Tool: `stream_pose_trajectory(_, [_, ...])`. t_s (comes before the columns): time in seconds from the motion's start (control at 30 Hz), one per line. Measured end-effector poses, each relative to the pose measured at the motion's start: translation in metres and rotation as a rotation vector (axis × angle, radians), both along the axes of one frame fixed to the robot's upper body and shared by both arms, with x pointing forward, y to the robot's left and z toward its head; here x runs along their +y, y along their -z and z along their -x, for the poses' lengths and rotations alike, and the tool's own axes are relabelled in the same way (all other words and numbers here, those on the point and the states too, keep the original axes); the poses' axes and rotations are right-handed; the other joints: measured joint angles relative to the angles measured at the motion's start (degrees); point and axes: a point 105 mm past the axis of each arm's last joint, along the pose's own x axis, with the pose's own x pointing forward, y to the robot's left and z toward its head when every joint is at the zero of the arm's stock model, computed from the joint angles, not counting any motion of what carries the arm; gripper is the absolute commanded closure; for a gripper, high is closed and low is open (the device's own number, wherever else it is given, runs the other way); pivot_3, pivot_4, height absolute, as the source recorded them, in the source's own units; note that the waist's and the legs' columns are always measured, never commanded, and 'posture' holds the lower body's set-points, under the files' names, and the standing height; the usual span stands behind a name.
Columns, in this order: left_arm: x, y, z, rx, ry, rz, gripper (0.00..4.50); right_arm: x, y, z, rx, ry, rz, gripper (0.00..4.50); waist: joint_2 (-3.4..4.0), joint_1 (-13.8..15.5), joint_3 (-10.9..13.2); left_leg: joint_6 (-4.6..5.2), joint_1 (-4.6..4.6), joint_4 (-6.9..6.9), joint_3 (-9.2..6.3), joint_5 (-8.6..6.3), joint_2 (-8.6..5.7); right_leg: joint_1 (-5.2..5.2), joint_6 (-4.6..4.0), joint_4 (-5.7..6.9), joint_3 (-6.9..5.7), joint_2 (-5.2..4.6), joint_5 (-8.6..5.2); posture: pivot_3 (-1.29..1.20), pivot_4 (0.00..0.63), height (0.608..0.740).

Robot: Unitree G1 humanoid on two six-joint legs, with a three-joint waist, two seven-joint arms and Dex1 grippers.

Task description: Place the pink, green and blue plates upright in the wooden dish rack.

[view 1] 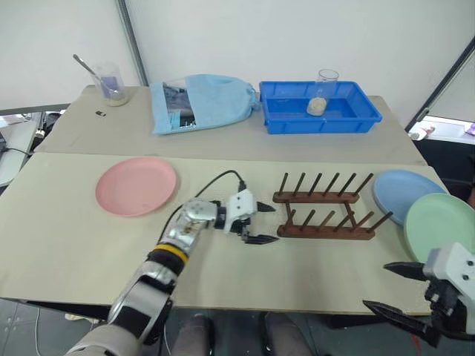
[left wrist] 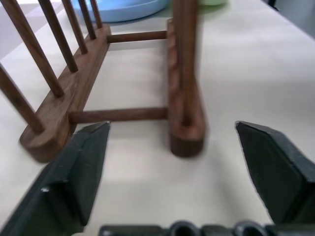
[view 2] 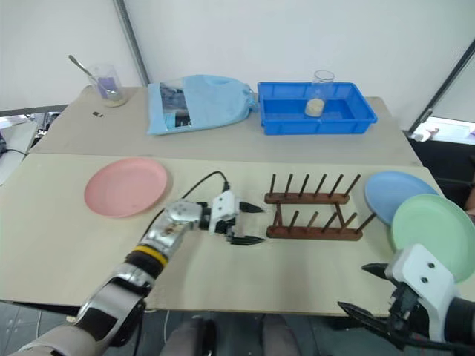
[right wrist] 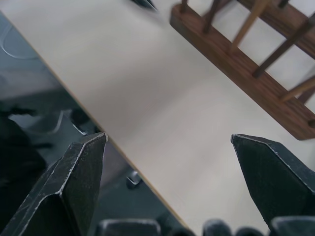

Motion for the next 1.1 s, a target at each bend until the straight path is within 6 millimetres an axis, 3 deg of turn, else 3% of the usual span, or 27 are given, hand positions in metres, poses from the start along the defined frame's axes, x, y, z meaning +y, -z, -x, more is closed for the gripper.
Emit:
stream_pose_trajectory(0.07, [0.012, -0.004, 0.016, 0.018, 0.009, -0.012, 0.32, -0.007, 0.007, -0.015, -0.028, 0.005, 0.057, 0.00, 0.01, 0.05, 0.00, 0.00, 0.03, -0.01, 0.01, 0.00, 0.00, 0.00, -0.01, -0.01, 0.00, -0.03, 0.00, 0.00, 0.150, 0.740])
stream_pose_trajectory(0.17, [0.012, -0.008, 0.033, 0.061, 0.006, -0.009, 1.16, -0.013, 0.014, -0.034, -0.054, 0.011, 0.089, 0.83, 0.03, 0.50, -0.01, 0.00, 0.03, 0.03, 0.02, 0.00, -0.04, 0.02, 0.00, -0.04, -0.01, -0.07, -0.01, 0.00, 0.150, 0.740])
stream_pose_trajectory(0.33, [-0.010, 0.002, 0.051, 0.097, 0.009, -0.029, 3.78, -0.016, 0.031, -0.057, -0.044, -0.026, 0.137, 2.65, 0.03, 0.72, -0.01, 0.01, -0.03, 0.04, 0.01, 0.01, -0.09, 0.16, 0.01, -0.28, 0.00, -0.06, 0.00, 0.00, 0.150, 0.740])
stream_pose_trajectory(0.37, [-0.014, 0.003, 0.051, 0.095, 0.006, -0.028, 3.97, -0.017, 0.034, -0.059, -0.039, -0.025, 0.143, 2.80, 0.03, 0.73, -0.01, 0.01, -0.05, 0.06, 0.02, 0.01, -0.10, 0.14, 0.02, -0.27, 0.00, -0.06, 0.00, 0.00, 0.150, 0.740])
stream_pose_trajectory(0.4, [-0.017, 0.005, 0.051, 0.093, -0.002, -0.031, 4.46, -0.019, 0.036, -0.061, -0.035, -0.025, 0.153, 3.23, 0.03, 0.65, -0.01, 0.01, -0.07, 0.05, 0.01, 0.01, -0.10, 0.14, 0.03, -0.29, 0.01, -0.06, 0.01, 0.00, 0.150, 0.740])
stream_pose_trajectory(0.53, [-0.037, 0.020, 0.043, 0.078, -0.077, -0.049, 4.50, -0.024, 0.050, -0.080, -0.041, -0.036, 0.208, 4.46, 0.02, 0.55, -0.01, 0.02, -0.03, 0.05, 0.00, 0.00, -0.12, 0.15, 0.08, -0.27, 0.03, -0.01, 0.04, 0.00, 0.150, 0.740])
stream_pose_trajectory(0.6, [-0.044, 0.028, 0.038, 0.061, -0.109, -0.070, 4.50, -0.026, 0.055, -0.089, -0.053, -0.032, 0.222, 4.46, 0.01, 0.48, 0.00, 0.03, -0.01, 0.05, -0.01, 0.00, -0.12, 0.16, 0.09, -0.26, 0.03, 0.03, 0.05, 0.00, 0.150, 0.740])
stream_pose_trajectory(0.77, [-0.056, 0.026, 0.018, -0.025, -0.175, -0.065, 4.50, -0.032, 0.065, -0.105, -0.085, -0.024, 0.247, 4.46, 0.04, 0.55, -0.02, 0.04, 0.02, 0.06, -0.02, 0.01, -0.16, 0.19, 0.14, -0.23, 0.07, 0.02, 0.09, 0.00, 0.150, 0.740])
stream_pose_trajectory(1.1, [-0.060, 0.020, -0.016, -0.100, -0.276, -0.061, 4.50, -0.044, 0.057, -0.139, -0.202, 0.012, 0.281, 4.46, 0.06, 0.41, -0.03, 0.05, 0.02, 0.08, 0.12, 0.02, -0.20, 0.18, 0.52, -0.30, 0.28, 0.03, 0.34, 0.00, 0.150, 0.740])
